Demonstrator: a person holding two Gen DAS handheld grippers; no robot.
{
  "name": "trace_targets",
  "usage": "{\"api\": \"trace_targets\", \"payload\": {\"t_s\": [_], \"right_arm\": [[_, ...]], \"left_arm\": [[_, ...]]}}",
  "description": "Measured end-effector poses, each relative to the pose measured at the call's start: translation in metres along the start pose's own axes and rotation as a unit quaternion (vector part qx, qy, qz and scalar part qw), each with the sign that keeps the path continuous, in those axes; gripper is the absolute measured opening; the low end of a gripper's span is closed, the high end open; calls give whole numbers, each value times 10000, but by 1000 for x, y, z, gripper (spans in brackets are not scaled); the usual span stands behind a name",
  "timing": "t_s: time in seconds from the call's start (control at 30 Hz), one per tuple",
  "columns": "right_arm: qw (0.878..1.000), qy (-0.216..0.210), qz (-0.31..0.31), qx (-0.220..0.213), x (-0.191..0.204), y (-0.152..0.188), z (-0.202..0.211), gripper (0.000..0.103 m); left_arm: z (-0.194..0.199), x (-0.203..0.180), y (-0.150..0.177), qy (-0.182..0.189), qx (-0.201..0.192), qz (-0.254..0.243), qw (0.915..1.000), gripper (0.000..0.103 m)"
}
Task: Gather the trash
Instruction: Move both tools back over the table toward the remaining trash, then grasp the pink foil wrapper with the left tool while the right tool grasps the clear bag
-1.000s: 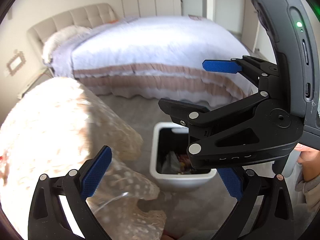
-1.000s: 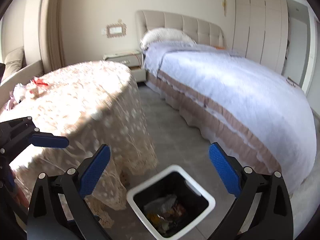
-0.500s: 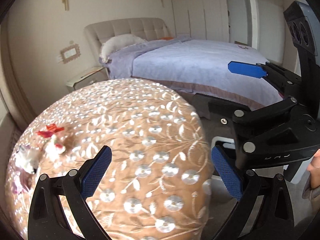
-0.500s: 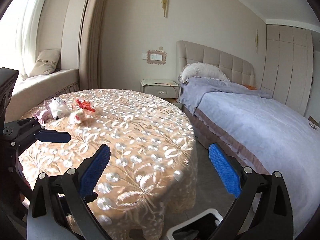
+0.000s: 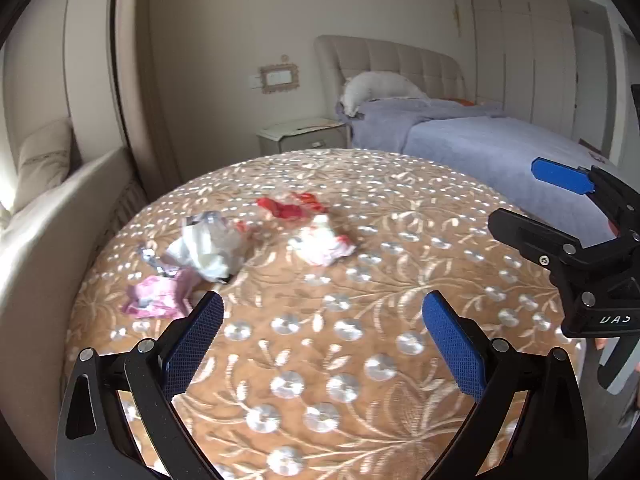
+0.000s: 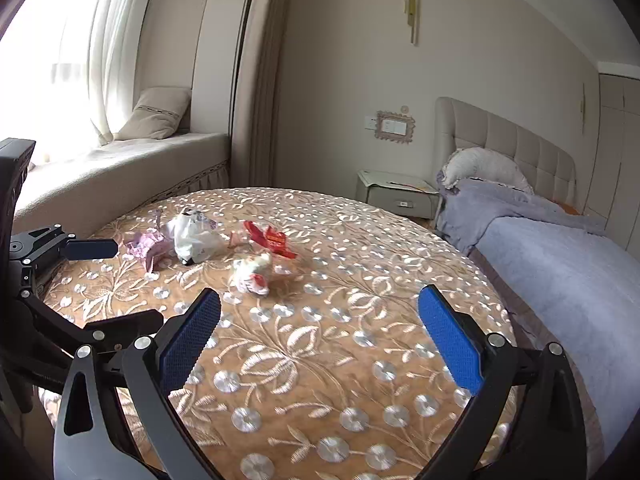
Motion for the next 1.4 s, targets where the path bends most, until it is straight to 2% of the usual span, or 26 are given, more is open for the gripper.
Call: {"api": "trace_targets", "payload": {"t_s": [0.27, 0.43, 0.6, 0.8, 0.93, 1.07, 1.13, 1.17, 1.2, 1.3, 1.4], "right_arm": [[9989, -429, 180, 100, 47, -17, -50, 98], [9975, -538, 370, 262, 63, -20, -82, 98], [9960, -605, 449, 474, 72, -13, -111, 98], [9932, -693, 481, 798, 79, 0, -140, 98], [9914, -701, 537, 965, 81, 9, -150, 98], [9895, -795, 492, 1099, 84, 16, -157, 98], [9874, -927, 413, 1217, 88, 21, -161, 98], [9864, -953, 395, 1277, 89, 24, -163, 98], [9855, -987, 399, 1324, 90, 26, -164, 98], [9854, -998, 403, 1322, 91, 26, -165, 98], [9850, -969, 441, 1357, 91, 27, -165, 98]], "left_arm": [[-14, 89, 0, -736, 51, 213, 9970, 98], [-37, 131, 8, -810, 266, 538, 9949, 98], [-65, 157, 19, -891, 586, 588, 9926, 98], [-101, 173, 34, -658, 1064, 756, 9893, 98], [-123, 175, 48, -372, 1398, 866, 9857, 98], [-130, 173, 48, -215, 1446, 796, 9861, 96], [-132, 169, 50, 26, 1492, 939, 9843, 66], [-131, 167, 49, 92, 1467, 994, 9841, 60], [-130, 166, 48, 66, 1434, 966, 9849, 43], [-125, 161, 44, -131, 1324, 631, 9891, 33], [-118, 152, 37, -58, 1207, 568, 9910, 31]]}}
Point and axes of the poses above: each gripper's, at about its wrist camera, not at the fingertips, and z roughly against the way its jaws point, x to its left, y to its underside, the point moved 10 cm from there along -z, roughly the way its jaws point, and after that the axes turned 5 degrees about -x, right-handed, at the moved point
